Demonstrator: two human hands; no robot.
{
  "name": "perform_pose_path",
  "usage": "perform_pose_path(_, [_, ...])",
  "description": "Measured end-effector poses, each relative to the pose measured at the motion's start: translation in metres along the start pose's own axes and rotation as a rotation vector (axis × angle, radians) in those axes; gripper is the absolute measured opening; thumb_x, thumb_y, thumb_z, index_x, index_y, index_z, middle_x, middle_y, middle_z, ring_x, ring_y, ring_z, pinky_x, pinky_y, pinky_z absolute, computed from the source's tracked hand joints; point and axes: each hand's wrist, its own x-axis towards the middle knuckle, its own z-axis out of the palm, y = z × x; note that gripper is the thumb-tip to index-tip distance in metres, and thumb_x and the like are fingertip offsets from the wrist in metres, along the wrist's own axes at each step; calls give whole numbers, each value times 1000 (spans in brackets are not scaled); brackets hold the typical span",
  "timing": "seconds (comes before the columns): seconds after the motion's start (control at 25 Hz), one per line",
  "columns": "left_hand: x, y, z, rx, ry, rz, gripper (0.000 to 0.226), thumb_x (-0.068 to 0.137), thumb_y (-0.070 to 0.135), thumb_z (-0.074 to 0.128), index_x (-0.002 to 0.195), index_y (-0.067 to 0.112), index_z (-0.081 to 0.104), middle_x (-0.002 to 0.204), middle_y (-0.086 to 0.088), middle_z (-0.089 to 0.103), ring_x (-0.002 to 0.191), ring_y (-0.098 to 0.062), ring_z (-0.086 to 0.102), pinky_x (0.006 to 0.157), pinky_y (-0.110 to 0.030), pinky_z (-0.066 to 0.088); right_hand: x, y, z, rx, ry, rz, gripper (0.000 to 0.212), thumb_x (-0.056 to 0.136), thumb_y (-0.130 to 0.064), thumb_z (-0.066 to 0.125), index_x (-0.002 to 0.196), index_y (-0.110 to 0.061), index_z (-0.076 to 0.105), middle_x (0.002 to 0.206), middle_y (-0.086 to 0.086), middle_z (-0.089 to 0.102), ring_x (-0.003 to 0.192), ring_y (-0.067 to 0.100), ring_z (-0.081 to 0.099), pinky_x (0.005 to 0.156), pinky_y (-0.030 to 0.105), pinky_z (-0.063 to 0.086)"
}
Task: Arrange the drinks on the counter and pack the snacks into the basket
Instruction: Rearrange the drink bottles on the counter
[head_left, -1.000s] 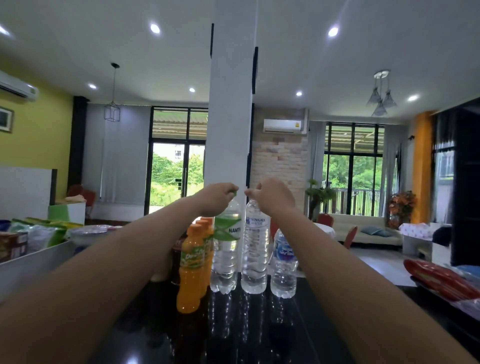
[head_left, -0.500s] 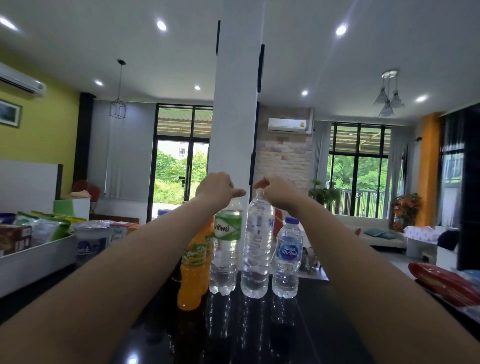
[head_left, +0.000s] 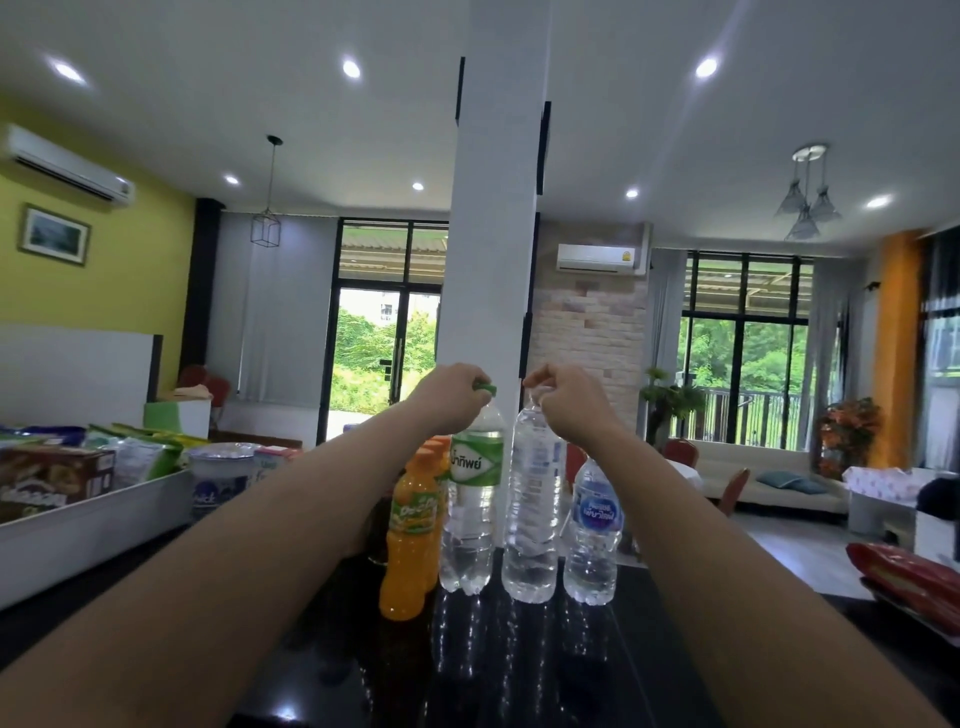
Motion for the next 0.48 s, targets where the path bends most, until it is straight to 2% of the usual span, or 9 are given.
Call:
perform_pose_path(0.12, [-2,-2,8,-5,86,-14,35,94,31,54,124,13,59,118,-4,65,103,-19,59,83,-28,45,-1,5,-3,16,-23,11,33,90,2,46,113,-16,61,114,0,62,105,14,56,82,25,44])
perform_pose_path(0.28, [-2,2,15,-23,170,-39,38,91,41,58,119,16,62,112,0,67,98,-18,61,80,-30,48,1,8,-11,119,-57,33,37,89,4,50,123,-11,54,117,1,61,109,17,57,94,34,50])
perform_pose_path(0.36, [-3,2,14,-25,168,-30,38,90,41,59,118,16,62,111,0,67,97,-16,61,78,-29,47,2,7,-15,141,-87,37,35,90,0,56,123,-10,53,116,4,62,106,19,59,95,39,52])
perform_pose_path(0.48, [-6,0,11,-24,150,-8,35,91,37,59,118,15,61,111,0,68,94,-14,60,75,-25,41,0,7,-19,96,-92,32,30,90,-5,60,119,-11,55,112,5,63,102,19,61,92,37,53])
